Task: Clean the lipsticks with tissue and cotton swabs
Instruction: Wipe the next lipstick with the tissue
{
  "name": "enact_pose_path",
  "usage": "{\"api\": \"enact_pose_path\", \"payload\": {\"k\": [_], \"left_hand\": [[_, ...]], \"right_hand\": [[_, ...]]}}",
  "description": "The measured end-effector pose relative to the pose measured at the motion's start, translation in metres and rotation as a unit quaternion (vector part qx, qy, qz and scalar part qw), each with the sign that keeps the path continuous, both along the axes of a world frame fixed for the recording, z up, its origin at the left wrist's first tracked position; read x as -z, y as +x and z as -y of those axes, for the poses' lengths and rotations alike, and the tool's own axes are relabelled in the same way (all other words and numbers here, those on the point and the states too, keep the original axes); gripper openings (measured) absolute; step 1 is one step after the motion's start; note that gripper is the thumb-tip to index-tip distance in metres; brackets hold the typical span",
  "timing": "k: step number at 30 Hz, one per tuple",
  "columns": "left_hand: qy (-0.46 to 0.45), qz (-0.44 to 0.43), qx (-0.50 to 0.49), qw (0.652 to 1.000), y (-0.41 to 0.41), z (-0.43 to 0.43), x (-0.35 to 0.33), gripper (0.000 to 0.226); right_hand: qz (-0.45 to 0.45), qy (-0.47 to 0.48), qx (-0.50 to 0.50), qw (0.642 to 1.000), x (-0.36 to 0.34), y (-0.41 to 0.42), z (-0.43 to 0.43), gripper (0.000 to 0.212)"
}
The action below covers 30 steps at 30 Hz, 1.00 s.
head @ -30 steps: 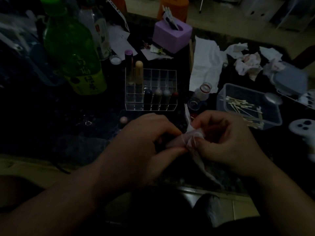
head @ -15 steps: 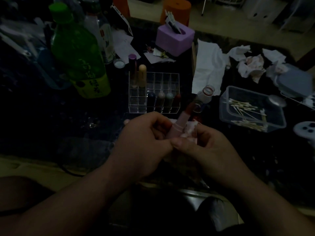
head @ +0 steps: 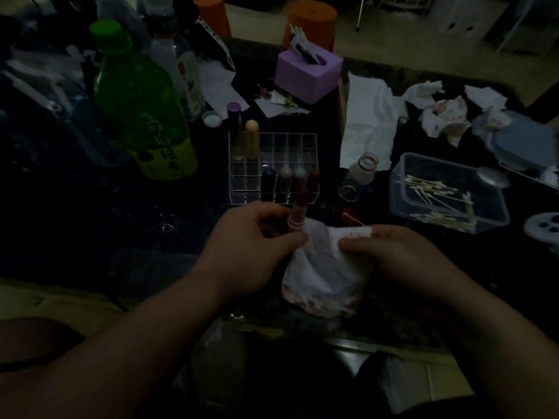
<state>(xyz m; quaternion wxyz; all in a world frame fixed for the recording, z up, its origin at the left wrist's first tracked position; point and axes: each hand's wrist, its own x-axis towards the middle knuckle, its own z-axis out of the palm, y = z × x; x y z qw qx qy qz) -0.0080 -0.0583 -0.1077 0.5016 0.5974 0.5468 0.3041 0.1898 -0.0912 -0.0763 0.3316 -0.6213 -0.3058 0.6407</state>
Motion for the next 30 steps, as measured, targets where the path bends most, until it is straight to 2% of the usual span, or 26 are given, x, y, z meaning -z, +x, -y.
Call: {"api": "enact_pose_path", "payload": {"k": [2, 4, 6, 9, 11, 15, 21, 24, 30], "left_hand": [[0.031, -0.039, -0.02, 0.999, 0.003, -0.003, 0.01, 0.025], [0.055, -0.072, -0.032, 0.995, 0.008, -0.006, 0.022, 0.024], [0.08, -0.109, -0.042, 0.99, 0.015, -0.009, 0.033, 0.021], [0.101, -0.145, -0.056, 0.983, 0.022, -0.013, 0.043, 0.019], [0.096, -0.152, -0.07, 0.981, 0.026, -0.014, 0.047, 0.018], [0.076, -0.161, -0.067, 0.982, 0.028, -0.015, 0.045, 0.012], [0.071, -0.174, -0.065, 0.98, 0.027, -0.014, 0.047, 0.013], [0.075, -0.18, -0.063, 0.979, 0.028, -0.014, 0.049, 0.012], [0.079, -0.18, -0.071, 0.978, 0.028, -0.016, 0.051, 0.017]], "right_hand": [[0.164, 0.013, -0.087, 0.983, 0.004, 0.01, -0.001, 0.018], [0.299, 0.032, -0.145, 0.943, 0.009, 0.018, -0.003, 0.017], [0.358, 0.054, -0.159, 0.918, 0.015, 0.022, -0.004, 0.022], [0.401, 0.093, -0.169, 0.895, 0.021, 0.026, -0.002, 0.034], [0.409, 0.111, -0.169, 0.89, 0.024, 0.028, 0.0, 0.036], [0.4, 0.128, -0.15, 0.895, 0.03, 0.031, 0.003, 0.027], [0.28, 0.143, -0.047, 0.948, 0.037, 0.026, 0.008, 0.012], [0.25, 0.139, -0.028, 0.958, 0.043, 0.02, 0.009, 0.014], [0.252, 0.141, -0.008, 0.958, 0.043, 0.018, 0.01, 0.018]]}}
